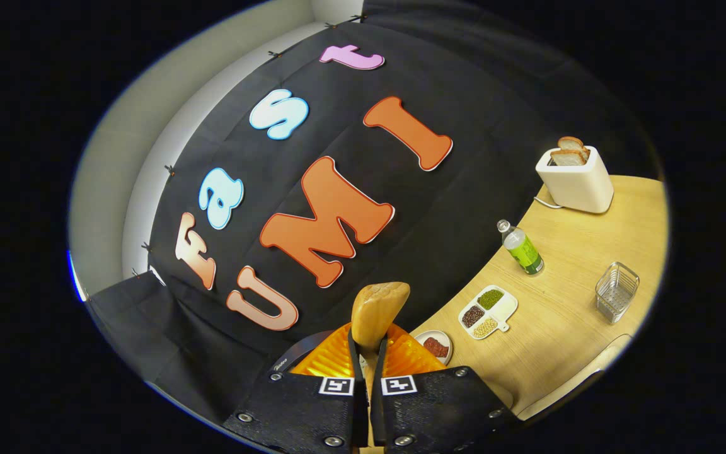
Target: Close the left gripper, press the button to open the rice cooker; take a wooden spoon from the chopstick holder with the right hand, scoop a spoonful of rice and pour it into the rice cooker, then put the wooden spoon back into the chopstick holder.
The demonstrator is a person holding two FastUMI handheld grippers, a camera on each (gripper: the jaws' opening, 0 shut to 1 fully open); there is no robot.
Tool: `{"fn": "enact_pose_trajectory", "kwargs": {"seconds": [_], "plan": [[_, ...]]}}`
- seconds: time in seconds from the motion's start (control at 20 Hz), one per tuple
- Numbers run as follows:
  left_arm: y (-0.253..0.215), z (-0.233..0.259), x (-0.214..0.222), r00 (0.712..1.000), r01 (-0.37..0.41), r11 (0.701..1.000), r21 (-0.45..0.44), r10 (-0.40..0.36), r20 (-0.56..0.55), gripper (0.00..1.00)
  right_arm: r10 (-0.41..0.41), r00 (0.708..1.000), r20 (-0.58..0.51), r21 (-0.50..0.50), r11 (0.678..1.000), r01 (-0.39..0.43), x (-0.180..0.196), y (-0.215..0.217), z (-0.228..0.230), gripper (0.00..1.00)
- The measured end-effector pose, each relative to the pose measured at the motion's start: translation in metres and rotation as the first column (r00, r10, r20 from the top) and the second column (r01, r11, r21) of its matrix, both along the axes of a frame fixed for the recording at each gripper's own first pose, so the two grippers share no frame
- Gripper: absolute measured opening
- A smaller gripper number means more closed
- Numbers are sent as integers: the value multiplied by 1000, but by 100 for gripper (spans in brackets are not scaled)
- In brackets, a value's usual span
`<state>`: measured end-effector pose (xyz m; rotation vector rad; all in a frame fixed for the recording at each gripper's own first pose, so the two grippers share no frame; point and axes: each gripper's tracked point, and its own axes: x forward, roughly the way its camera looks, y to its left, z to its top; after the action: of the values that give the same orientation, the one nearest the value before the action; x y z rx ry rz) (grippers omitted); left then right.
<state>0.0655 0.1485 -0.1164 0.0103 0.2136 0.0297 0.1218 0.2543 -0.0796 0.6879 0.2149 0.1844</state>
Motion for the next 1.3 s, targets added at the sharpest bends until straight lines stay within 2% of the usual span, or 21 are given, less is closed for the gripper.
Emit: {"fn": "enact_pose_trajectory", "kwargs": {"seconds": [0.9, 1.3], "plan": [[21, -10, 5, 999, -34, 999, 1, 34, -14, 99, 61, 997, 45, -209, 977, -51, 1, 34, -2, 2], [24, -13, 5, 999, -42, 999, -2, 42, -22, 98, 90, 992, 83, -318, 946, -59, 0, 41, 2, 2]]}}
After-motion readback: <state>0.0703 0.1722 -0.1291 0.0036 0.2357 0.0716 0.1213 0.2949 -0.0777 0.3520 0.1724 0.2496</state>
